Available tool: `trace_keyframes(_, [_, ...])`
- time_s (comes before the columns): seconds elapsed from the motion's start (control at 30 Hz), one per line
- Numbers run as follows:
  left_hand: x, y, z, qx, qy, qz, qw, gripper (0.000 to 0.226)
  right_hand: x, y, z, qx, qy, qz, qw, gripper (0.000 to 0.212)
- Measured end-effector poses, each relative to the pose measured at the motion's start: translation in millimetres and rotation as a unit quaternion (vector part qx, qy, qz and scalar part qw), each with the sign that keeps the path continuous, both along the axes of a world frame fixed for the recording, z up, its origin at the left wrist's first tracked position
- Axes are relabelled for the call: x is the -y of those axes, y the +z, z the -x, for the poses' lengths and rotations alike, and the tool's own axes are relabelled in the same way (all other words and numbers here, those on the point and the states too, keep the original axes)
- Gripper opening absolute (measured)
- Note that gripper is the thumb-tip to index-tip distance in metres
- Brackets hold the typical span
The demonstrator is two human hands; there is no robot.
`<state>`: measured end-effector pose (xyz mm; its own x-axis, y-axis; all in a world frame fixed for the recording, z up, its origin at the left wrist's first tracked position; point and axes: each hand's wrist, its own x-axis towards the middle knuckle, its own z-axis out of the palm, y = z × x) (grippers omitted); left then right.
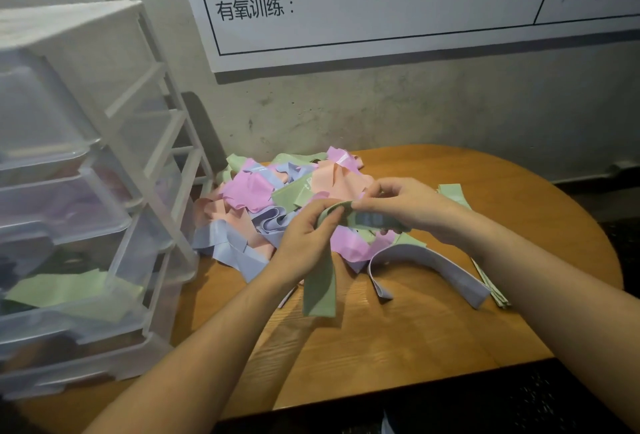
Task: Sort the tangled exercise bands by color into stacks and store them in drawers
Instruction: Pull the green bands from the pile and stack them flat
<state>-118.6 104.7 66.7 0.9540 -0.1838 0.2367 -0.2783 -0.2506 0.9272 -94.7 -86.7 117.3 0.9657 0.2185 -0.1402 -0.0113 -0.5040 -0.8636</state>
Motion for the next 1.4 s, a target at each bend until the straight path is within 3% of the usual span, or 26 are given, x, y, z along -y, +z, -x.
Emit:
trace_keyframes(0.07, [0,0,3,-0.01,0.013,0.021,1.0,0.021,3,-1,2,0.006,-0.012,0.023,1.0,0.046])
trace_keyframes(0.17, [6,0,6,-0.029,0.033,0.064,0.997,0.021,8,-4,5,-0.015,-0.008,0.004,1.0,0.037])
trace_keyframes(0.37, [6,-8,2,-0.132,0.077,0.161,0.975,0.024,22,-14,12,-0.025,-0.057,-0.194,0.979,0.013])
trace_keyframes(0.5, [7,-16,5,-0.163,0.055,0.152,0.973,0.021,22,-17,19,0.037,-0.11,-0.243,0.963,0.004])
trace_keyframes(0.57, [6,-20,7,-0.16,0.036,0.144,0.976,0.022,19,-15,22,0.057,-0.13,-0.275,0.951,0.009])
trace_keyframes(0.73, [3,-18,13,-0.183,-0.01,0.11,0.977,0.023,6,-5,24,0.052,-0.159,-0.362,0.917,0.012])
trace_keyframes(0.9, [-2,-11,17,-0.147,-0.04,0.012,0.988,0.023,-2,4,24,0.134,-0.104,-0.266,0.949,0.012])
trace_keyframes(1.07, [5,14,22,-0.08,-0.09,0.068,0.99,0.034,-5,13,24,0.193,0.01,-0.146,0.97,0.017])
trace_keyframes(1.13, [9,22,20,-0.061,-0.085,0.081,0.991,0.032,-4,12,21,0.239,0.047,-0.059,0.968,0.019])
trace_keyframes(1.23, [15,29,18,-0.042,-0.068,0.078,0.994,0.021,1,6,11,0.354,0.066,0.056,0.931,0.023])
trace_keyframes(1.3, [19,33,16,-0.067,-0.041,0.08,0.994,0.024,4,3,8,0.379,0.059,0.064,0.921,0.023])
trace_keyframes(1.4, [23,35,15,-0.114,-0.03,0.106,0.987,0.027,-1,1,11,0.33,0.034,-0.002,0.943,0.021])
